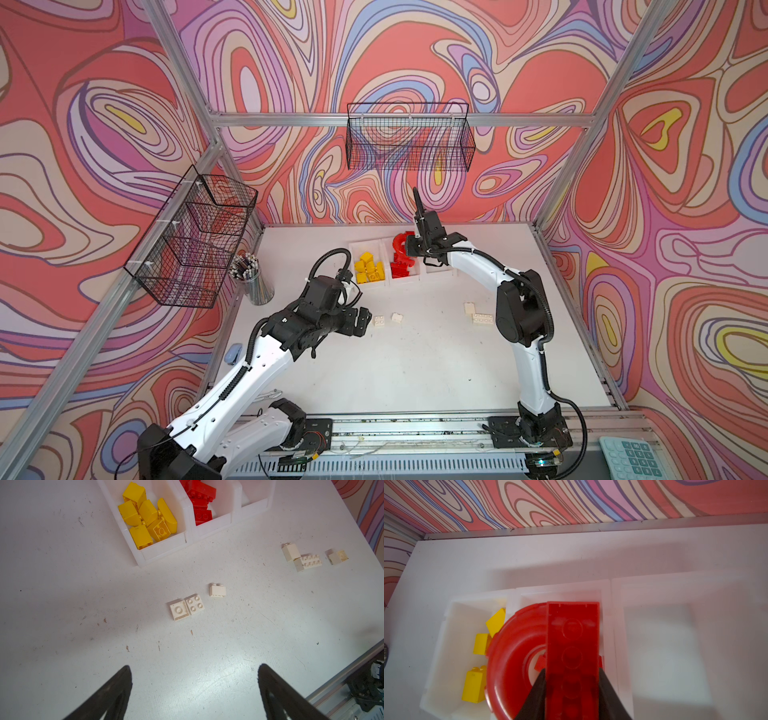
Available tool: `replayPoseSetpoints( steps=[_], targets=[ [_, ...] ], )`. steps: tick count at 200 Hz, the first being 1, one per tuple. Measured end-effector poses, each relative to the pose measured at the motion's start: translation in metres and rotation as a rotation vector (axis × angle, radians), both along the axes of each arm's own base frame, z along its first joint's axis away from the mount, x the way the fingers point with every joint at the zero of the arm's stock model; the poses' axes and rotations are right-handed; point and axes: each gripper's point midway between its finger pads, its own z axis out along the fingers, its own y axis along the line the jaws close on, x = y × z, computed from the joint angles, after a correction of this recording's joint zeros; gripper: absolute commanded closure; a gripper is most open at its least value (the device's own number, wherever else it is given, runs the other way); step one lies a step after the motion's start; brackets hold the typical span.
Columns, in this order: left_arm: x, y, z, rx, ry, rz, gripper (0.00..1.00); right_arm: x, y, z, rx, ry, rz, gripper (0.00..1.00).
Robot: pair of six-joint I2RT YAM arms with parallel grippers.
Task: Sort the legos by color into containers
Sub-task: 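Carry the red arch piece with the right gripper over the middle compartment, then release the red arch piece into the middle compartment and raise the right gripper, then grasp the white 2x2 brick with the left gripper while the right gripper moves aside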
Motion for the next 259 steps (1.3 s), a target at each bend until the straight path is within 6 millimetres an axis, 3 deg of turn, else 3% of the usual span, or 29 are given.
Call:
replayPoseSetpoints(
  steps=[19, 43, 93, 135, 166, 195, 221, 259],
  targets=[
    [0.000, 0.000, 0.000, 0.000, 0.000, 0.000, 0.06, 0.002, 0.002, -0.002, 0.005, 0.003, -0.003, 0.57],
    [0.000, 0.000, 0.000, 0.000, 0.000, 0.000, 0.06, 0.004, 0.003, 0.002, 0.013, -0.004, -0.007, 0.49],
    [0.001, 0.000, -0.004, 0.007, 0.011, 0.000, 0.06, 0.011, 0.006, 0.021, 0.034, -0.042, -0.007, 0.47],
    [0.004, -0.001, -0.014, 0.031, 0.042, 0.006, 0.10, 0.006, 0.005, 0.018, 0.036, -0.035, -0.001, 0.47],
    [0.007, -0.001, -0.034, 0.070, 0.100, 0.011, 0.16, -0.024, -0.007, 0.029, 0.045, -0.030, 0.016, 0.47],
    [0.010, -0.004, -0.058, 0.098, 0.186, 0.027, 0.26, -0.066, -0.026, 0.072, 0.090, -0.107, 0.025, 0.47],
    [0.016, -0.010, -0.079, 0.112, 0.270, 0.047, 0.28, -0.105, -0.048, 0.104, 0.133, -0.200, 0.021, 0.46],
    [0.023, -0.013, -0.122, 0.156, 0.382, 0.094, 0.35, -0.150, -0.074, 0.098, 0.129, -0.233, 0.013, 0.45]
  ],
)
